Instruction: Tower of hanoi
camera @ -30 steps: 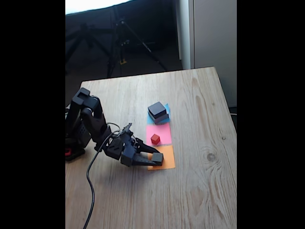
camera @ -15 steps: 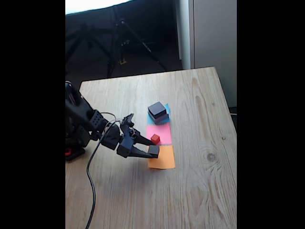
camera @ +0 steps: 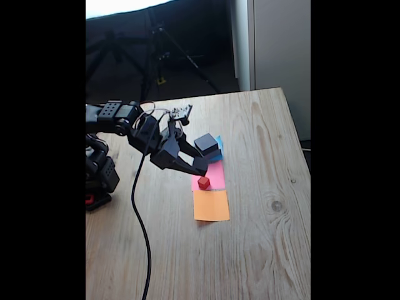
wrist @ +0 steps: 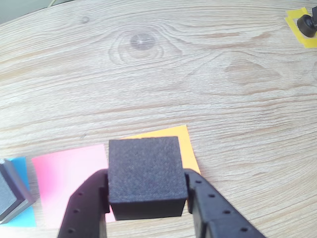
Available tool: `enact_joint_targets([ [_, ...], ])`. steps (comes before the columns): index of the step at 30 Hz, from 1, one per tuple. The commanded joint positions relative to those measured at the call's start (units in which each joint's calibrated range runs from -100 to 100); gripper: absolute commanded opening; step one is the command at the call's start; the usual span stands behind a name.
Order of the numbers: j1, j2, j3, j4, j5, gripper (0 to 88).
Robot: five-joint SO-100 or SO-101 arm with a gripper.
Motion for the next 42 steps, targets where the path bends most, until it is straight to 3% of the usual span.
enact_joint_targets([
  [1,-4.7,-4.3,-9.6,8.8,0.9,1.2],
  [12,-25.3,-14.0,-11.5,18.9,0.9,2.2],
  [18,-35.4,-19.0,-13.3,25.0,-3.3,2.8],
  [31,-40.7,-21.6,-13.2,29.0,-4.5,2.9],
  [34,-40.2,-21.3,-6.7,22.7,-4.1,2.5],
  [42,-37.7,-20.2,23.9,-13.6,0.9,3.2],
])
